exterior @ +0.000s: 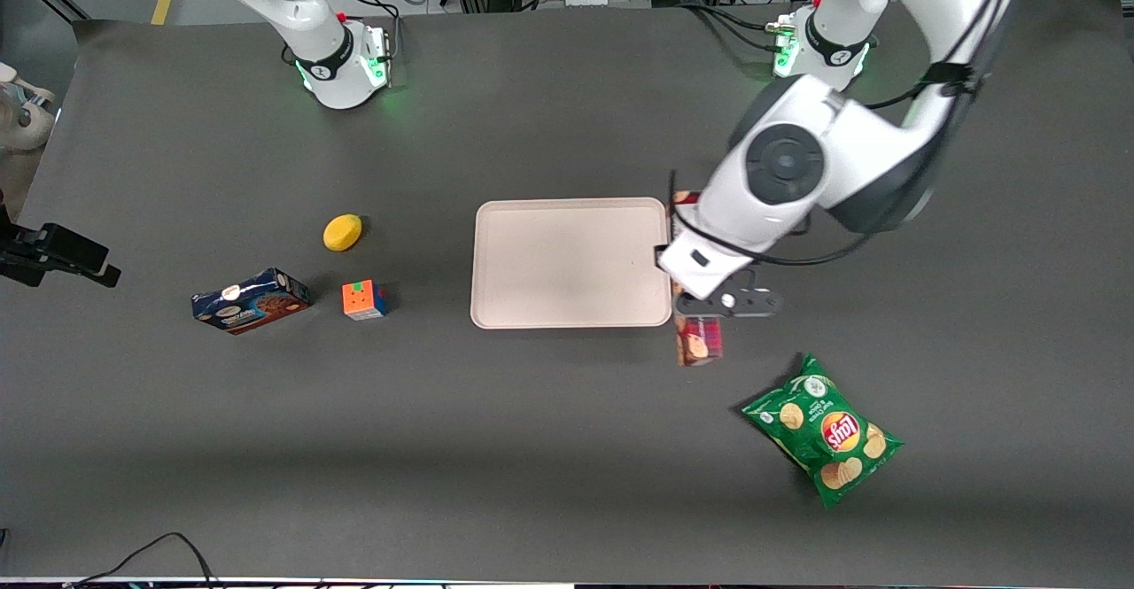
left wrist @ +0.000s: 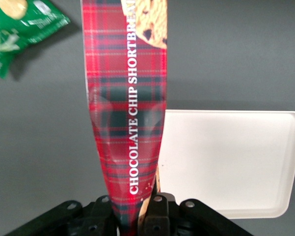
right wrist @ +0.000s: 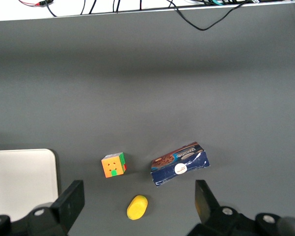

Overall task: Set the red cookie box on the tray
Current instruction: 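Lower the held box onto the tray's edge area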

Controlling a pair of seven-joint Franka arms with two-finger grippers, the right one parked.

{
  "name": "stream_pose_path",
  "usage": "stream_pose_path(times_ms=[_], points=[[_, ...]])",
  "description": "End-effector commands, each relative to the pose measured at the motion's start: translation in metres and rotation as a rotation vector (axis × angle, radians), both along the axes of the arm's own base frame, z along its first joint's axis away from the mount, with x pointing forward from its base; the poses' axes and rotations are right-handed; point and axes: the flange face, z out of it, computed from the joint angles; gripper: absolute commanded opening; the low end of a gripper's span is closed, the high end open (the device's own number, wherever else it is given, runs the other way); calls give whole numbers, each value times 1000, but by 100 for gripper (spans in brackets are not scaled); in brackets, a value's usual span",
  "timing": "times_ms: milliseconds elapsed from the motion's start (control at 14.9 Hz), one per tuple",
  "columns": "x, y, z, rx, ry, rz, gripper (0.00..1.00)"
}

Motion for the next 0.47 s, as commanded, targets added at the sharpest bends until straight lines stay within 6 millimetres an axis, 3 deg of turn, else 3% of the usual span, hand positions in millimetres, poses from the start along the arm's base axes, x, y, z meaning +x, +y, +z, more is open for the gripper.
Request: stream_pose_path(times_ms=[0, 202, 404], points=[[-43, -27, -39, 59, -54, 56, 18], [-75, -48, -76, 37, -57, 107, 18], [-92, -49, -106, 82, -95, 27, 18]])
